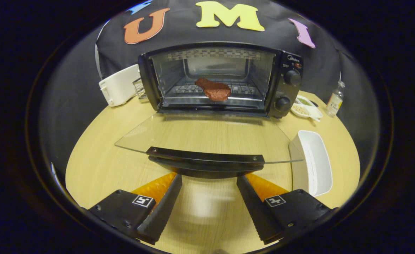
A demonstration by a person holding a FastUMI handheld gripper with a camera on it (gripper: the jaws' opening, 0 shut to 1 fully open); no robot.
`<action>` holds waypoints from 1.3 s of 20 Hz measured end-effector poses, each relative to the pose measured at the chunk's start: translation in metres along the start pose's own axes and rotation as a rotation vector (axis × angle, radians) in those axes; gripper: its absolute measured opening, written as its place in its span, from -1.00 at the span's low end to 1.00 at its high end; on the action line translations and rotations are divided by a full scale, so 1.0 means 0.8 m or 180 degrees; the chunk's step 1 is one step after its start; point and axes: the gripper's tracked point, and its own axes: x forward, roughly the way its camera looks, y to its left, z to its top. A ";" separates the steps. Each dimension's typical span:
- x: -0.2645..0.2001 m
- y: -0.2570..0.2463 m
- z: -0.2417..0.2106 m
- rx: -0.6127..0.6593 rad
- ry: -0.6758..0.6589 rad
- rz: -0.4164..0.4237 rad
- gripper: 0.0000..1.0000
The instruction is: Open the toaster oven, put the food inside, and close the toaster oven door.
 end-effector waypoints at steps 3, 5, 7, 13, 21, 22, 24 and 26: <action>-0.014 0.000 0.030 0.0019 -0.0081 0.0006 0.99; -0.024 0.000 0.053 0.0032 -0.0145 0.0017 0.99; -0.030 -0.001 0.075 0.0077 -0.0191 0.0045 0.99; -0.030 -0.005 0.141 0.0036 -0.0364 0.0054 0.99; -0.029 0.004 0.210 -0.0029 -0.0621 0.0117 0.99; -0.031 0.003 0.206 -0.0013 -0.0613 0.0130 0.99; -0.035 0.000 0.202 0.0048 -0.0604 0.0167 0.99; -0.043 -0.008 0.198 0.0079 -0.0606 0.0164 0.99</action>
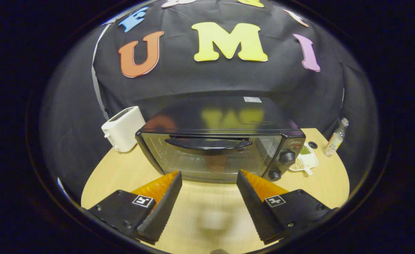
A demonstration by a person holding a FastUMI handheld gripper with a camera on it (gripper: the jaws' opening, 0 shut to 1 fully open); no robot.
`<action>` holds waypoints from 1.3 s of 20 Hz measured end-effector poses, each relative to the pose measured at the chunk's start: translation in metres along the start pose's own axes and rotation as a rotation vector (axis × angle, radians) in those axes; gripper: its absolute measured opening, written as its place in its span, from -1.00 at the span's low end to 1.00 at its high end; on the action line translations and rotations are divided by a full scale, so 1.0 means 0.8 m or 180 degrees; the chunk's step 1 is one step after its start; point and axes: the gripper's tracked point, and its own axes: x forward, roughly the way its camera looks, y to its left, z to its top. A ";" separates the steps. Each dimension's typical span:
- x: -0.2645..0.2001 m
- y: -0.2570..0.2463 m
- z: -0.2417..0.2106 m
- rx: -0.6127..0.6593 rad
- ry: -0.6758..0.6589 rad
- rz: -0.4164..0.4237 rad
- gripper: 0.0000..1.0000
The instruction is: Open the toaster oven, put the food inside, and close the toaster oven door.
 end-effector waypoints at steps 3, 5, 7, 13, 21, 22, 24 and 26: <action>-0.027 -0.022 -0.008 0.0023 -0.0035 -0.0053 0.99; -0.057 -0.040 -0.014 0.0041 -0.0087 -0.0103 0.99; -0.097 -0.065 -0.020 0.0062 -0.0173 -0.0180 0.99; -0.256 -0.164 -0.021 0.0020 -0.0562 -0.0541 0.99; -0.478 -0.288 0.066 0.0139 -0.1363 -0.0991 0.99; -0.498 -0.294 0.079 0.0148 -0.1459 -0.1011 0.99; -0.527 -0.297 0.098 0.0176 -0.1638 -0.0971 0.99; -0.547 -0.307 0.113 0.0073 -0.1725 -0.1004 0.99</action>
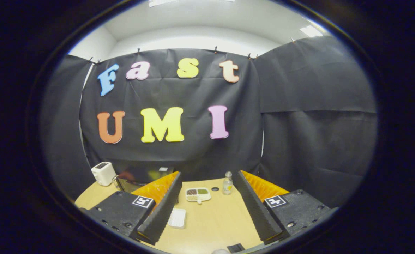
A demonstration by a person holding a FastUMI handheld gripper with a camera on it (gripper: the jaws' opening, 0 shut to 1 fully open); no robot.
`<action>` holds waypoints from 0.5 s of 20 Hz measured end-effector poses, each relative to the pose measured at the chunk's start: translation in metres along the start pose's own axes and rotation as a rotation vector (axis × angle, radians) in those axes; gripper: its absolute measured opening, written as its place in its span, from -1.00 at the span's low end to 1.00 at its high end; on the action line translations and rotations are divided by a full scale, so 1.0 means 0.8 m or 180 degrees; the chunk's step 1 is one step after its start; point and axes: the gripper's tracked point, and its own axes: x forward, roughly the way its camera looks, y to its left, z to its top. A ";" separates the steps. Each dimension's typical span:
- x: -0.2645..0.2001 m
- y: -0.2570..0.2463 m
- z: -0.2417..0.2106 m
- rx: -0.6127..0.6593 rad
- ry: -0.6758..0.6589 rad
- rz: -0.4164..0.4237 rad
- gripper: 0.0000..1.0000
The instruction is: Open the toaster oven, put the food inside, and close the toaster oven door.
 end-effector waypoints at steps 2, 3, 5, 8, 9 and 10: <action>-0.001 -0.009 0.017 -0.0006 -0.0094 -0.0024 0.99; -0.001 -0.004 0.024 0.0064 -0.0131 0.0047 0.99; 0.006 0.007 0.029 0.0098 -0.0144 0.0192 0.98; 0.014 0.011 0.022 0.0132 -0.0137 0.0356 0.98; 0.016 0.008 0.019 0.0132 -0.0136 0.0386 0.98; 0.018 0.007 0.019 0.0133 -0.0154 0.0414 0.99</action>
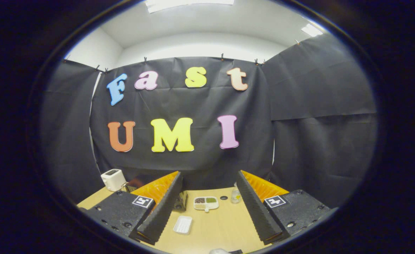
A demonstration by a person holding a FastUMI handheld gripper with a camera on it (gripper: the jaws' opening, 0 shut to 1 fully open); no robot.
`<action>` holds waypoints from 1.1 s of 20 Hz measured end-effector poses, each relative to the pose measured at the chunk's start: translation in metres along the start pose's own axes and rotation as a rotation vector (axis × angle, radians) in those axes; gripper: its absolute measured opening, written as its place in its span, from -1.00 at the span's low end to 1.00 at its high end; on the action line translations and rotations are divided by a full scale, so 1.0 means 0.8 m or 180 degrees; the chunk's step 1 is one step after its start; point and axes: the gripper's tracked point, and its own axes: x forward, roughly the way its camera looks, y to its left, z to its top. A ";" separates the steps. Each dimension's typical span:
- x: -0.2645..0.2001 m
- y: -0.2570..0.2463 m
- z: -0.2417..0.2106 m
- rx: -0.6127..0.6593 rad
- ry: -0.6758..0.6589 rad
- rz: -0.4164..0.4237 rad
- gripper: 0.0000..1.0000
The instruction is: Open the toaster oven, put the food inside, and close the toaster oven door.
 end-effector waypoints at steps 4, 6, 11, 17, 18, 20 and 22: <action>0.007 -0.017 -0.014 0.0034 0.0063 0.0002 0.99; 0.009 -0.025 -0.013 0.0017 0.0033 -0.0009 0.99; 0.006 -0.035 -0.013 -0.0046 -0.0015 0.0000 0.99; 0.002 -0.043 -0.013 -0.0102 -0.0047 0.0011 0.99; 0.002 -0.046 -0.013 -0.0121 -0.0046 -0.0001 0.99; 0.001 -0.048 -0.013 -0.0142 -0.0054 -0.0009 0.99; 0.001 -0.050 -0.014 -0.0133 -0.0051 -0.0009 0.99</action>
